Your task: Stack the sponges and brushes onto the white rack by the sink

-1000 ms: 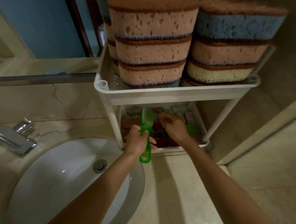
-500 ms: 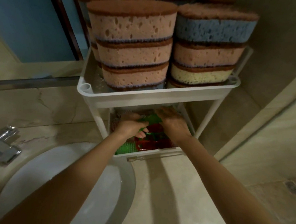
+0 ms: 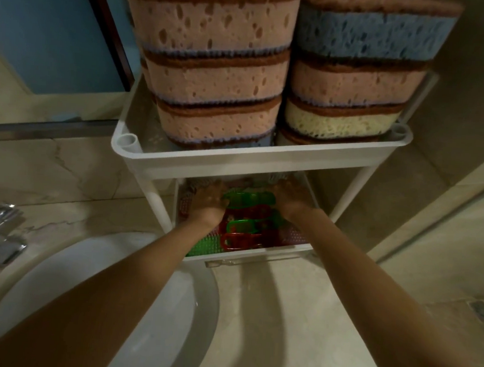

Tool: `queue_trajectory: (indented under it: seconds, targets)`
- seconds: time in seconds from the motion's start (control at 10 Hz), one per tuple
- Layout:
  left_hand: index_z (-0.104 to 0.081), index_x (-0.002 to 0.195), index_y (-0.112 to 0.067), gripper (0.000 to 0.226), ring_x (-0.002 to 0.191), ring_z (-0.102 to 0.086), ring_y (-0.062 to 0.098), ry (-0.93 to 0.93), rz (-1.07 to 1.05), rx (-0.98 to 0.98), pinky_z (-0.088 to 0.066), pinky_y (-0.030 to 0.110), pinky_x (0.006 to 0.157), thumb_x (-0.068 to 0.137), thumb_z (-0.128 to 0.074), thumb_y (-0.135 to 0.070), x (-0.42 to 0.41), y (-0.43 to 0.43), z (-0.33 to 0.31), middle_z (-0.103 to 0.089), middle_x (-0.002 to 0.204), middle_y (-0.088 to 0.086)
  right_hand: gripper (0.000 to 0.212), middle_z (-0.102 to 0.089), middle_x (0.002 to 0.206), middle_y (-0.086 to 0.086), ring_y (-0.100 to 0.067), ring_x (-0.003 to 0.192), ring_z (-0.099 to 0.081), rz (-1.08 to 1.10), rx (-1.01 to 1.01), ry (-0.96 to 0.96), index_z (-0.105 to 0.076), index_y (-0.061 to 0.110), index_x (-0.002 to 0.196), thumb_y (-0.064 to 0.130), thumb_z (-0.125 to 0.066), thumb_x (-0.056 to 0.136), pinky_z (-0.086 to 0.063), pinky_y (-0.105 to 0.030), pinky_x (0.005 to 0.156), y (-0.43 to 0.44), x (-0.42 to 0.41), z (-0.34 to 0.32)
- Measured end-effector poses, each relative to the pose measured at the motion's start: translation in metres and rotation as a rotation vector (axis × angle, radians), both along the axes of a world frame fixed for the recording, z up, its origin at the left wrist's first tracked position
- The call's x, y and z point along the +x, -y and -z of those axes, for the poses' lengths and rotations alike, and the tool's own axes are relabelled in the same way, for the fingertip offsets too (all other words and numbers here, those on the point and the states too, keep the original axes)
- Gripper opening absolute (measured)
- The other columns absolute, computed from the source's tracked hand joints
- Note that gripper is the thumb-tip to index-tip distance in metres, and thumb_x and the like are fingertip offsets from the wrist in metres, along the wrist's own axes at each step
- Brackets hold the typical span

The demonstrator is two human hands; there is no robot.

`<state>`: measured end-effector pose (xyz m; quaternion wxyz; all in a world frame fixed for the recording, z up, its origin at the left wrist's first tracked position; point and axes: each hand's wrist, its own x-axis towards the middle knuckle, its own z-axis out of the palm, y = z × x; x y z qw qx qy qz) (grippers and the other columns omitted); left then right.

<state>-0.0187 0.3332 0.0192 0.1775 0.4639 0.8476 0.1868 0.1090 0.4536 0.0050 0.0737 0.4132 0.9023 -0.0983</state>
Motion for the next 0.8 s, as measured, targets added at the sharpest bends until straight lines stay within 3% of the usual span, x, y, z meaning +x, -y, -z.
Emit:
queue_trajectory:
  seconds: [0.1,0.3,0.5,0.7,0.8]
  targets:
    - [-0.066,0.111,-0.005,0.027,0.115,-0.057,0.030,-0.032,0.003,0.008,-0.043,0.033,0.096,0.092,-0.048,-0.005,-0.001,0.002,0.004,-0.064,0.122,0.015,0.033,-0.051,0.131,-0.018,-0.036,0.121,-0.047,0.045,-0.069,0.012,-0.057,0.010,0.124,0.012,-0.045,0.093,-0.042,-0.043,0.099,-0.003,0.000,-0.002]
    - [-0.069,0.105,-0.003,0.031,0.111,-0.059,0.030,-0.036,0.026,0.029,-0.045,0.034,0.094,0.089,-0.043,0.004,0.000,0.005,0.004,-0.066,0.117,0.017,0.032,-0.049,0.134,-0.011,-0.031,0.123,-0.046,0.001,-0.102,0.026,-0.054,0.019,0.123,0.016,-0.044,0.093,-0.043,-0.044,0.103,0.003,0.003,-0.001]
    - [-0.055,0.130,-0.012,0.053,0.128,-0.045,0.031,-0.063,0.045,-0.031,-0.037,0.031,0.106,0.083,-0.045,0.010,0.003,0.008,0.003,-0.053,0.135,0.016,0.035,-0.051,0.132,-0.009,-0.026,0.117,-0.051,0.020,-0.097,0.080,-0.051,0.020,0.128,0.019,-0.039,0.095,-0.045,-0.035,0.095,0.011,0.009,-0.012]
    - [-0.051,0.134,-0.012,0.056,0.132,-0.041,0.030,0.005,0.000,0.073,-0.034,0.030,0.111,0.085,-0.038,0.012,0.012,0.022,-0.003,-0.047,0.141,0.015,0.044,-0.033,0.144,-0.015,-0.035,0.132,-0.032,0.021,-0.002,0.044,-0.041,0.017,0.137,0.023,-0.042,0.094,-0.030,-0.045,0.111,0.033,0.019,-0.019]
    - [-0.055,0.129,-0.009,0.053,0.122,-0.051,0.031,0.123,-0.068,0.111,-0.043,0.033,0.103,0.085,-0.040,0.016,0.017,0.031,-0.008,-0.055,0.132,0.018,0.038,-0.044,0.136,-0.018,-0.035,0.124,-0.044,0.046,0.003,-0.031,-0.047,0.013,0.131,0.015,-0.040,0.093,-0.039,-0.042,0.103,0.050,0.023,-0.029]
